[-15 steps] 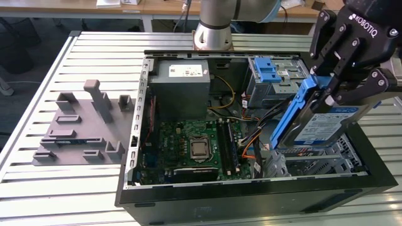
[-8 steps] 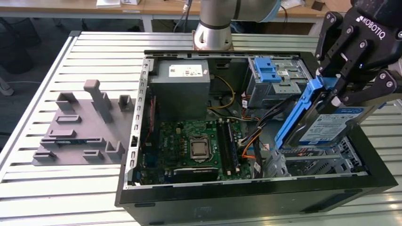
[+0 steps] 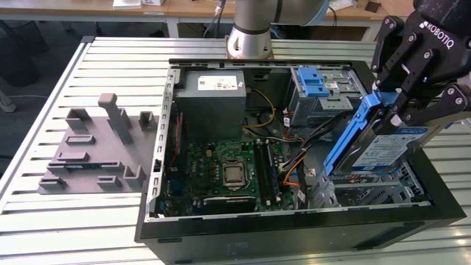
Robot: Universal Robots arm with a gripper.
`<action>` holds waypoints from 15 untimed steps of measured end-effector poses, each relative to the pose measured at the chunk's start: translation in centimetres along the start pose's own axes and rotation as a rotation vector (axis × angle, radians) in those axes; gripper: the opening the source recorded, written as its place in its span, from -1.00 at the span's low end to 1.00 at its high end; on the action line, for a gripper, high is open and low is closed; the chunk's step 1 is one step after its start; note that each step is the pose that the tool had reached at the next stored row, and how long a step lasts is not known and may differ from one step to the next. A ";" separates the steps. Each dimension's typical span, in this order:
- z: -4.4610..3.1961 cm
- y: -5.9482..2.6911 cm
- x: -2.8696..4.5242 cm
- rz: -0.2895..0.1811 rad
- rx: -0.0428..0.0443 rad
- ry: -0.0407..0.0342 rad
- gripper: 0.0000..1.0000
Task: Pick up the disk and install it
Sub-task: 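Insert the disk into the insertion slot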
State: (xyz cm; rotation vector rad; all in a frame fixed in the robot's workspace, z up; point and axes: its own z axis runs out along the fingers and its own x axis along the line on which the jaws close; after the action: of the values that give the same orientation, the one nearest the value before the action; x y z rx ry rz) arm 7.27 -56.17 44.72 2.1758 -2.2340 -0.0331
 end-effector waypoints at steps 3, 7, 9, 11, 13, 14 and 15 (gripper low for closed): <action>0.09 -0.27 -0.01 -0.001 0.0000 -0.0001 -0.27; 0.22 -0.57 -0.02 -0.001 0.0000 0.0001 -0.27; 0.32 -0.64 -0.01 -0.001 0.0000 0.0000 -0.27; 0.43 -0.65 0.02 -0.001 0.0000 -0.0001 -0.27; 0.55 -0.67 0.07 -0.001 0.0000 0.0000 -0.27; 0.60 -0.68 0.09 -0.001 0.0000 0.0000 -0.27; 0.66 -0.68 0.11 -0.001 0.0000 0.0001 -0.27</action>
State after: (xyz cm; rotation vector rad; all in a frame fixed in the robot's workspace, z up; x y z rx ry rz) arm 7.94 -56.30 44.04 2.1772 -2.2326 -0.0331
